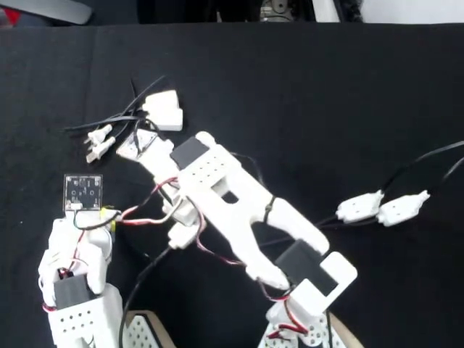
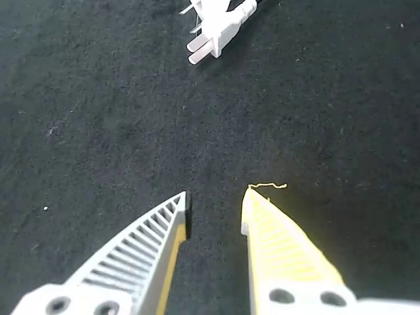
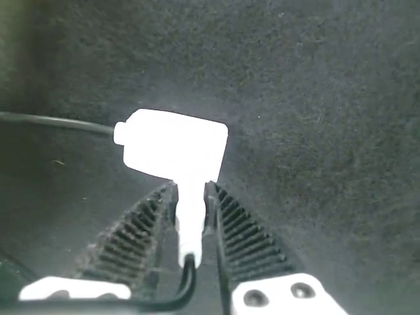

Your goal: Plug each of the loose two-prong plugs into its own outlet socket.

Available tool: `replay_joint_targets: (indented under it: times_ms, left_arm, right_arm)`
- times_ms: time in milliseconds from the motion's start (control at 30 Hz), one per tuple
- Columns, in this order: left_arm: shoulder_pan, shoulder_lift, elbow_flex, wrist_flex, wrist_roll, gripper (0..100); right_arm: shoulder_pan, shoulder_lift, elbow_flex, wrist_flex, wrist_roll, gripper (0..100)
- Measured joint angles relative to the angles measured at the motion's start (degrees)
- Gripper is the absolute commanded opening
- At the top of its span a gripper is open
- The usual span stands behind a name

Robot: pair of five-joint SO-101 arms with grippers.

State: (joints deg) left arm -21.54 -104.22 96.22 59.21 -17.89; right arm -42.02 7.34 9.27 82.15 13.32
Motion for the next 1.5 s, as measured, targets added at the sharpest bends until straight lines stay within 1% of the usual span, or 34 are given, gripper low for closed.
replay_joint_targets:
  times_ms: [133, 300, 400, 1100, 1333, 1500]
  left_arm:
    - [0.0, 0.0, 0.0, 0.0, 0.0, 14]
    - [0.0, 0.0, 0.0, 0.0, 0.0, 14]
    - [0.0, 0.0, 0.0, 0.0, 0.0, 14]
    - [0.0, 0.0, 0.0, 0.0, 0.0, 14]
    - [0.0, 0.0, 0.0, 0.0, 0.0, 14]
    - [0.0, 0.0, 0.0, 0.0, 0.0, 14]
  right_arm:
    - [1.0, 0.0, 0.0, 2.1, 0.1, 1.1]
    - [-0.6, 0.0, 0.0, 1.8, -1.0, 1.1]
    - [-1.2, 0.4, 0.1, -0.2, -1.8, 1.1]
    - [-1.2, 0.4, 3.1, -1.8, -6.0, 1.1]
    - [2.6, 0.4, 3.1, -3.6, -6.0, 1.1]
    - [2.6, 0.4, 3.3, -4.9, -6.0, 1.1]
